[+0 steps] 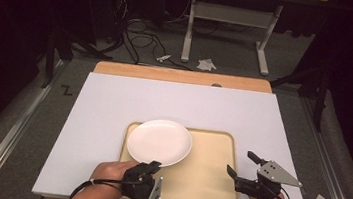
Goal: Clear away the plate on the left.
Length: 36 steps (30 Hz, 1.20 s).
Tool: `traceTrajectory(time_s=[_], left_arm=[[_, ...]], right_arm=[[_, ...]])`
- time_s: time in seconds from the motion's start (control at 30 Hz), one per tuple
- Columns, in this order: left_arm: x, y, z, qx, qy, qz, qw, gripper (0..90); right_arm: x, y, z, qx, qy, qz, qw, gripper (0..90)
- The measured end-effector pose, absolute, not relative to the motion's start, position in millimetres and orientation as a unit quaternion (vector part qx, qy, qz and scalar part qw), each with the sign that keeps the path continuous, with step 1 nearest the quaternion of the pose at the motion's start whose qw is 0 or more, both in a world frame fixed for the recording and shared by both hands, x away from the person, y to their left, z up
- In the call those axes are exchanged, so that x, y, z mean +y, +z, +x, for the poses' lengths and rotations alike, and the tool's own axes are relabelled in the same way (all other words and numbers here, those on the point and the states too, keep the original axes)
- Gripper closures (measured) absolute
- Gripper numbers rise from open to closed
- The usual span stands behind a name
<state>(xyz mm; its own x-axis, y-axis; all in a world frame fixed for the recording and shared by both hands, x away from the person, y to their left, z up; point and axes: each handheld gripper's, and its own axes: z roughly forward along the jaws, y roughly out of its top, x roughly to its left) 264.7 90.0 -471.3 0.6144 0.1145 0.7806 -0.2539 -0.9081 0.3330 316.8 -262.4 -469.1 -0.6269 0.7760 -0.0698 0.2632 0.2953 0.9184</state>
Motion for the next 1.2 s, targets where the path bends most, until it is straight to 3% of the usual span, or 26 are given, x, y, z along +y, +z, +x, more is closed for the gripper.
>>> traceTrajectory(time_s=[0.53,1.2], left_arm=[[49.5,-480.0,256.6,-0.112,0.424,0.869,0.229,85.7],[49.0,-489.1,260.8,-0.111,0.423,0.871,0.225,85.7]], right_arm=[[-264.0,-469.5,316.7,0.759,0.486,0.344,0.265,16.5],[-263.7,-470.2,317.5,0.76,0.486,0.342,0.265,16.5]])
